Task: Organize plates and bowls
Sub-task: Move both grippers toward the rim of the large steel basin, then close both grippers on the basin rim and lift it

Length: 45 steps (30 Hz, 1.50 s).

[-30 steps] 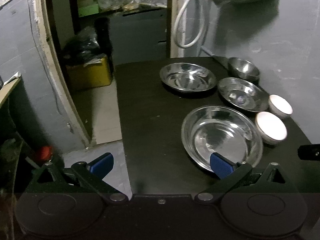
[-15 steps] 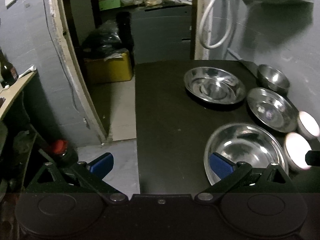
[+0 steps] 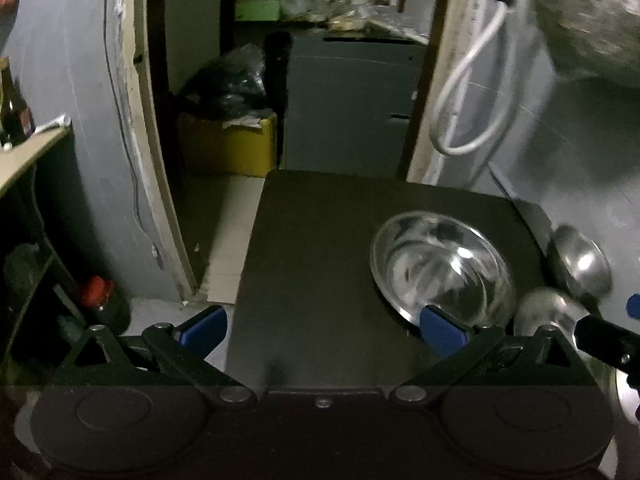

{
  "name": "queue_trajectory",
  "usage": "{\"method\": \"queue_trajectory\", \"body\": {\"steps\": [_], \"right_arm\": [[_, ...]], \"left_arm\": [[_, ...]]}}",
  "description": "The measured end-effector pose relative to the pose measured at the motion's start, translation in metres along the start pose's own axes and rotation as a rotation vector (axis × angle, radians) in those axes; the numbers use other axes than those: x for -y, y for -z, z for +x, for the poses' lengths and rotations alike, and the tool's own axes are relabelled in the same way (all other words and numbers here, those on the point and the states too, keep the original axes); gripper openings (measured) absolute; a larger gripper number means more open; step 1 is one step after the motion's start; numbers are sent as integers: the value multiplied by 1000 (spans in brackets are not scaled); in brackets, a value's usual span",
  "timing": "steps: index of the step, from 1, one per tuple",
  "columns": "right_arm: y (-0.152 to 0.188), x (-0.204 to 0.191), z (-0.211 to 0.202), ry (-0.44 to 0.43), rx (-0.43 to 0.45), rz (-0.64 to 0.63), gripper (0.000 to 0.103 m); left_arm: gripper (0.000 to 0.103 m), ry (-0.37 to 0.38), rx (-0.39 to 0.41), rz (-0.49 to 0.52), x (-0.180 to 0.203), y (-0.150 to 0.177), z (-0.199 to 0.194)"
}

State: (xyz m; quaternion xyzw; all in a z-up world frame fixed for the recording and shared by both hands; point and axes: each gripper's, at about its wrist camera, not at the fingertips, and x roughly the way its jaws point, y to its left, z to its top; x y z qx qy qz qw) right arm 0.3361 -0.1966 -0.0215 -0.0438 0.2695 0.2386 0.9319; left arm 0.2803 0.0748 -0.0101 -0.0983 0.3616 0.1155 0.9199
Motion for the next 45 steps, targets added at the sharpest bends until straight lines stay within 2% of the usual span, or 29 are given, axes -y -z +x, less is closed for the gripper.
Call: {"method": "queue_trajectory", "body": {"steps": [4,7,13,16,23,25,27,29,31,33,36,45], "right_arm": [[-16,17,44,-36,-34,44,103],[-24,28,78,-9,-98,68,103],[-25,33,122,-33,-107,2,103],[-30,32,135,-48,-110,-28,100],[-33,35,160,-52,-164,-34,85],[-32,37,163,-53,-175,-29,84],[-30,40,167,-53,-184,-10,84],[-29,45,170,-59,-192,18,82],[-29,49,174,-69,-197,39,76],[-28,51,177,-83,-204,55,65],[-27,52,179,-88,-207,70,58],[-21,62,169,-142,-219,180,39]], "left_arm": [[102,-32,-24,-46,5,-18,33],[102,-33,-53,-92,6,-26,57],[102,-27,-112,-186,9,-39,96],[98,0,-125,-228,9,-40,106],[80,43,-172,-241,16,-35,119],[76,62,-179,-250,17,-33,121],[58,94,-190,-257,17,-31,124],[48,124,-190,-265,18,-30,127],[42,139,-194,-273,17,-31,129],[37,141,-197,-275,17,-33,131],[24,142,-187,-257,16,-33,131],[20,143,-192,-258,2,-28,121]]}}
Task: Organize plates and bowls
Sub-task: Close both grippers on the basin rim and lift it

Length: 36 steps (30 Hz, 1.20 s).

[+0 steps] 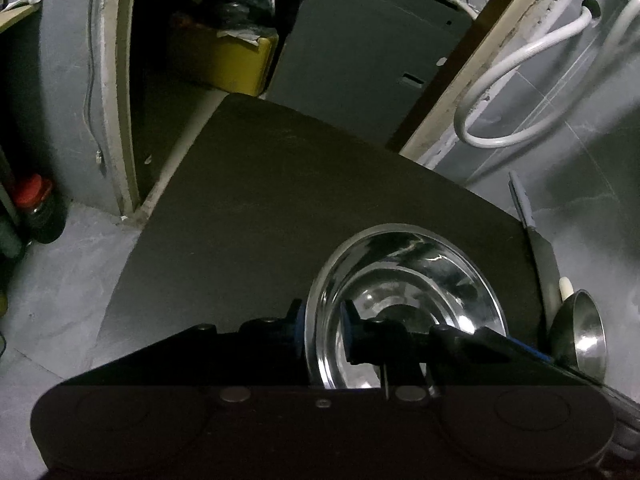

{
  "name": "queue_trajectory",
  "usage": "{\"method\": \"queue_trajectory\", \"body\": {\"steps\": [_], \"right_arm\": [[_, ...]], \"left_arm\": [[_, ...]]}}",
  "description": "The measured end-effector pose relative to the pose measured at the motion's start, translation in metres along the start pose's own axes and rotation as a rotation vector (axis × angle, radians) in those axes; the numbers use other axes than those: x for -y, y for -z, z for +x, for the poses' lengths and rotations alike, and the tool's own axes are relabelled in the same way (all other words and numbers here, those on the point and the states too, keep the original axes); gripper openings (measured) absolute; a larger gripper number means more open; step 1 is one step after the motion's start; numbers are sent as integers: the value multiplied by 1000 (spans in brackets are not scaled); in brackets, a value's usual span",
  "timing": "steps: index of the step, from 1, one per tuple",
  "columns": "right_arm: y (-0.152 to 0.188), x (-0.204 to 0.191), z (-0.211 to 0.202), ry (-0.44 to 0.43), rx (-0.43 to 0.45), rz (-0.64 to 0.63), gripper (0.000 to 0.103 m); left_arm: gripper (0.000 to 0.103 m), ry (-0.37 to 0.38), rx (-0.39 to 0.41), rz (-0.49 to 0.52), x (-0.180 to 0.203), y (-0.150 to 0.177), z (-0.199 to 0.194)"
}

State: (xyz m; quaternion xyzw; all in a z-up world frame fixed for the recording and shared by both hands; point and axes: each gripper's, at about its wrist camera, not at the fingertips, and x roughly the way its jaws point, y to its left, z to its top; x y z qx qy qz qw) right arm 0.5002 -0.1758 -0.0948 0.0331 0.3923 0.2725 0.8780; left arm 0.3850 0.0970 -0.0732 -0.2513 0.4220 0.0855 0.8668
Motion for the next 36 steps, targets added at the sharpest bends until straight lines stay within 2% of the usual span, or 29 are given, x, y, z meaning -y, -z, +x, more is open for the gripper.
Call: {"method": "queue_trajectory", "body": {"steps": [7,13,20,26,36], "right_arm": [[14,-18,-28,16,39,-54,37],[31,-33,-64,13,73,-50,37],[59,-49,-106,41,71,-39,37],[84,-57,-135,67,73,-10,37],[121,-64,-161,85,50,5,37]], "left_arm": [[19,34,27,44,-7,9,-28],[19,62,51,115,-5,23,-67],[19,91,21,144,-8,51,-99],[20,86,-4,156,-10,76,-118],[20,73,-11,219,-13,103,-138]]}}
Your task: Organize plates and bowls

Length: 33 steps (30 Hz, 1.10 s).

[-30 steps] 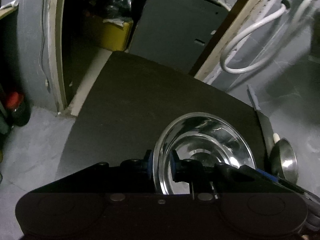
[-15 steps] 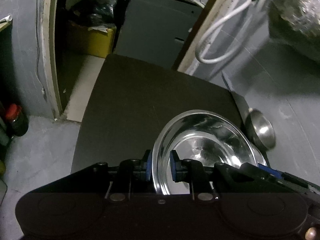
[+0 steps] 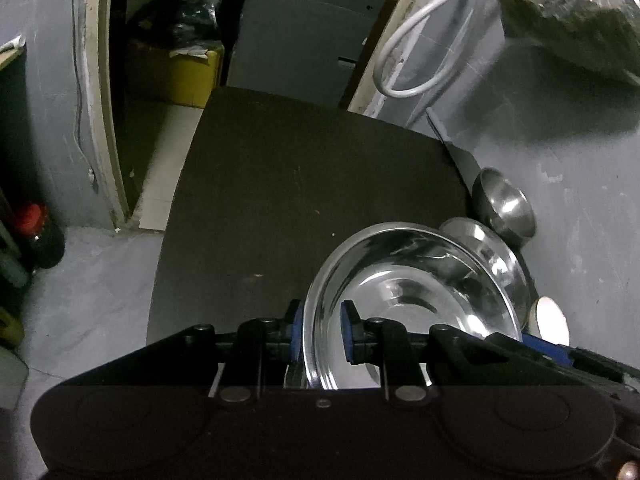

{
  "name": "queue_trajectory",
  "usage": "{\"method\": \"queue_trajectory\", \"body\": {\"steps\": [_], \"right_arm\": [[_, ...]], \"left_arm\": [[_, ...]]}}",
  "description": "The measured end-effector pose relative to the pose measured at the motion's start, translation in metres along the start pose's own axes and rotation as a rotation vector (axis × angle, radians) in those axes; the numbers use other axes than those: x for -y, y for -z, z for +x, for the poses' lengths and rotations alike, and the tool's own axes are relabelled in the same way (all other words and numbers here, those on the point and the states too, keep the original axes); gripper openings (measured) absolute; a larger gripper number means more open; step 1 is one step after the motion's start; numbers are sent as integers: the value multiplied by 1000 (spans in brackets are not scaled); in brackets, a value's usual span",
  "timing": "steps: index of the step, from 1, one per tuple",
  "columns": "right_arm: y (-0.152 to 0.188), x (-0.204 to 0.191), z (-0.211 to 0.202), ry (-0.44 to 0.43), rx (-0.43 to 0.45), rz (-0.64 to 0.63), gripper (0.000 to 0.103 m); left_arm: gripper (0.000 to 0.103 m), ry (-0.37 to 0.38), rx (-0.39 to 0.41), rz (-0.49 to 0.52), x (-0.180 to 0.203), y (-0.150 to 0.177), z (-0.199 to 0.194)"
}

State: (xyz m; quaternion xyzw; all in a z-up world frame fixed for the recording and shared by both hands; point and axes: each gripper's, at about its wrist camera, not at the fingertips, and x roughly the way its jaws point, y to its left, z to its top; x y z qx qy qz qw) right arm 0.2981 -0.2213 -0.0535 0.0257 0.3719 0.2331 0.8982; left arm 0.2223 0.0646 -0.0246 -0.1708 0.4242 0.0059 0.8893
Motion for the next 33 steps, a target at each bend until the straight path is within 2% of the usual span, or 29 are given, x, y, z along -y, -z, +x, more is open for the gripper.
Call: {"method": "queue_trajectory", "body": {"steps": [6,15,33], "right_arm": [[10,-5,-2,2,-20,-11,37],[23,-11,2,26,-54,-24,37],[29,-11,11,74,-73,-26,37]], "left_arm": [[20,-31,1,62,2,6,-3],[20,-43,-38,90,0,15,6],[24,-11,-100,92,-4,23,28]]}}
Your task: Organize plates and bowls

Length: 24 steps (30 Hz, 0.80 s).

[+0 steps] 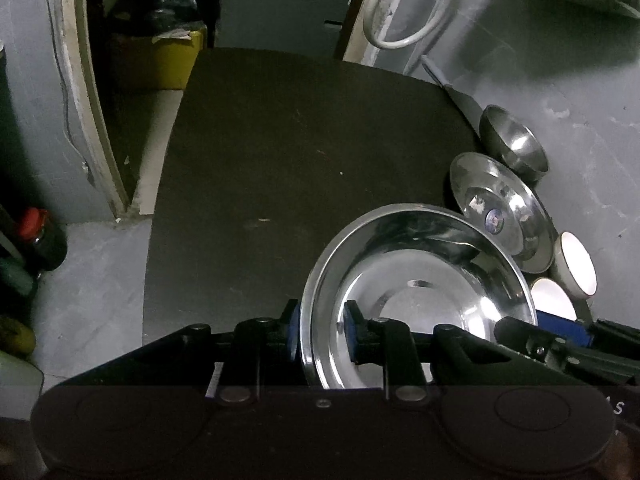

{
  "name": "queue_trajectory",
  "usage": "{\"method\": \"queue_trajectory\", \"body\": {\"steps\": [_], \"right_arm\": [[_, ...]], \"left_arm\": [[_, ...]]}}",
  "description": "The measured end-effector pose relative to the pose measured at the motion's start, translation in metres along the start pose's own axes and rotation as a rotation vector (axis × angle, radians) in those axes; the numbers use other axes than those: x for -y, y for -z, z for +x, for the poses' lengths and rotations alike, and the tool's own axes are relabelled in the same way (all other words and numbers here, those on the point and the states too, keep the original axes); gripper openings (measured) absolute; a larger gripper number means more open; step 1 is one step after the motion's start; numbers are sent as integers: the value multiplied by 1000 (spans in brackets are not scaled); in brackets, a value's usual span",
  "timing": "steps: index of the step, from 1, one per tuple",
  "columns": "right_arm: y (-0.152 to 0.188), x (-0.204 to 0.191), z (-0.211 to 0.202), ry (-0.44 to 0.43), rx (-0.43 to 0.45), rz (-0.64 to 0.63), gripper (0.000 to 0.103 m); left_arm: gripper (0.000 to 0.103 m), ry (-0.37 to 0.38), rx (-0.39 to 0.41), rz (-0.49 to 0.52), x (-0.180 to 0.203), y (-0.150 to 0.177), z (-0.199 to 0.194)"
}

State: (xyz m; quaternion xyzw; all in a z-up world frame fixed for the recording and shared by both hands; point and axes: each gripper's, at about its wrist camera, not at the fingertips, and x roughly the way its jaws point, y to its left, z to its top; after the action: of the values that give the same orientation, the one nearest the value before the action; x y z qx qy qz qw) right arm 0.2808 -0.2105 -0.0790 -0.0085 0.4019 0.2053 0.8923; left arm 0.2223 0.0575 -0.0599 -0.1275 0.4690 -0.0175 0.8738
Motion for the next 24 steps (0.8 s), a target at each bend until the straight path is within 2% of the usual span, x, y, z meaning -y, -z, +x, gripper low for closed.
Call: {"method": "queue_trajectory", "body": {"steps": [8,19,21,24], "right_arm": [[3,-1,-2,-2,-14,-7,38],[8,-3,-3,-16,-22,-11,44],[9,-2,-3,-14,-22,-13,47],[9,-1,-5,-20,-16,-17,48]], "left_arm": [[24,-8,-23,23,3,3,3],[27,-20,-5,15,4,4,-3],[31,-20,0,15,5,4,-5],[35,-20,4,14,6,6,-8]]}}
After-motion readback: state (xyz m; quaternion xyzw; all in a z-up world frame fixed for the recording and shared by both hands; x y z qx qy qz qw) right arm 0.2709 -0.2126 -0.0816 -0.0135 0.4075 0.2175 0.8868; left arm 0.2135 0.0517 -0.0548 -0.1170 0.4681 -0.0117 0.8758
